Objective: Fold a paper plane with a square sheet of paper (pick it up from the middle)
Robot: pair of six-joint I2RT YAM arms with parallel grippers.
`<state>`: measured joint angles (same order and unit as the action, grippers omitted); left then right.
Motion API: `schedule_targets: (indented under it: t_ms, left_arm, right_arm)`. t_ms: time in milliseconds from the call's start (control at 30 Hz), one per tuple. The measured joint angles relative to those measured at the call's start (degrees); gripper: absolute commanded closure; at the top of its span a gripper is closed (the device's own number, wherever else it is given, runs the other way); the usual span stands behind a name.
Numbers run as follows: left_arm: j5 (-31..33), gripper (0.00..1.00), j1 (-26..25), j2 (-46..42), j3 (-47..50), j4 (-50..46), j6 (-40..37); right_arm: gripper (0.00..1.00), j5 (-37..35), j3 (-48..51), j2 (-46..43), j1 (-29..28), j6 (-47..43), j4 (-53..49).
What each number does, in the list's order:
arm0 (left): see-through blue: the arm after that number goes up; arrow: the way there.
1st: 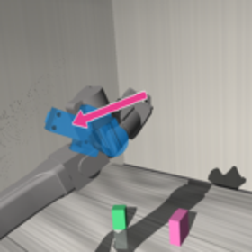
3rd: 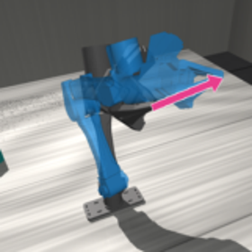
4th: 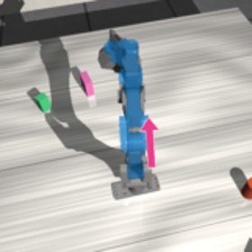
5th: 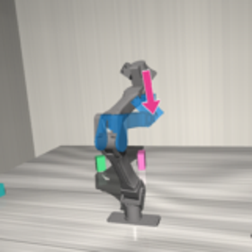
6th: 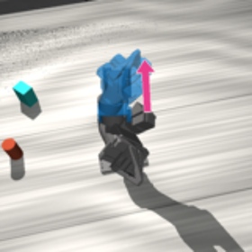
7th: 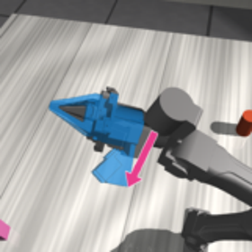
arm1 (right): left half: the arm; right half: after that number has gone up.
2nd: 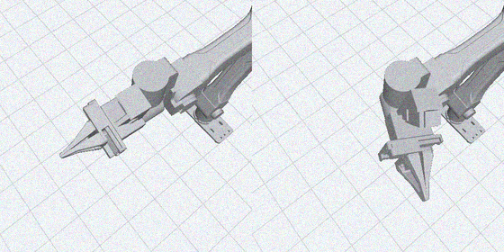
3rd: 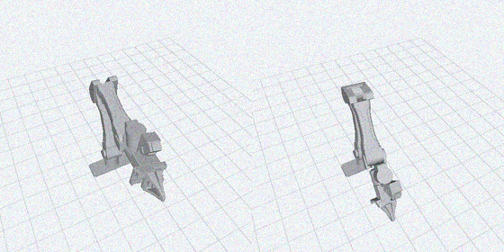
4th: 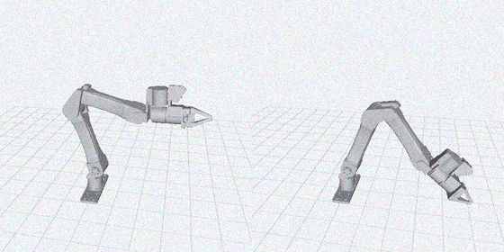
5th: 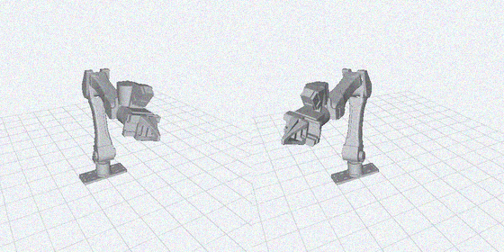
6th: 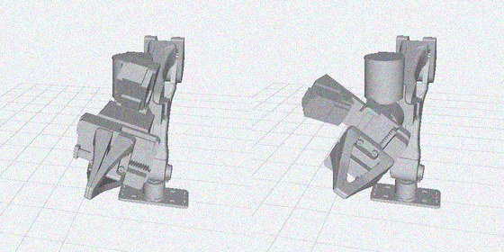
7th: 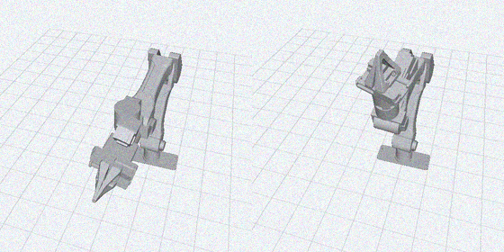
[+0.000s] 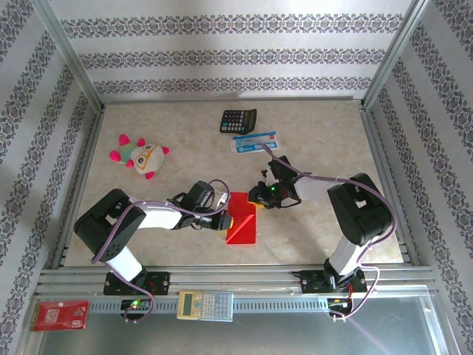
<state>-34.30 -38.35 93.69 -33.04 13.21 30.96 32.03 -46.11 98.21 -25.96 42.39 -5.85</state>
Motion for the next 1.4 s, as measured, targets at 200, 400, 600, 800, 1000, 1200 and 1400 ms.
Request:
schedule_targets:
  t_ms: [200,400,600,800,1000,1200,1400]
  left_arm:
    - [-0.02,1.00,-0.15,0.28,-0.87,-1.57,0.00]
    - [0.00,1.00,-0.24,0.81,-2.29,-3.87,0.02]
    - [0.44,1.00,-0.55,1.14,-3.02,-5.05,0.68]
    - [2.12,1.00,-1.49,1.29,-3.43,-5.07,2.16]
    - [3.23,1.00,-2.19,1.75,-3.87,-5.03,3.80]
    - [4.35,1.00,-2.84,2.29,-4.09,-4.79,5.35]
    - [4.57,1.00,-2.97,2.38,-4.11,-4.57,6.01]
  right_arm:
    - [0.70,-0.04,-0.46,-0.72,0.83,-0.81,-1.27]
    - [0.70,-0.13,-0.66,-3.17,1.11,-1.09,-2.75]
    - [0.74,-1.01,0.94,-9.05,1.05,-0.09,-2.84]
    - [0.86,-2.69,9.25,-19.47,-3.19,6.62,-0.31]
    - [0.92,-5.68,15.52,-24.02,-15.19,15.80,5.05]
    - [0.94,-7.85,17.53,-19.78,-23.52,22.40,12.57]
    - [0.94,-9.49,17.90,-16.33,-27.02,26.14,18.16]
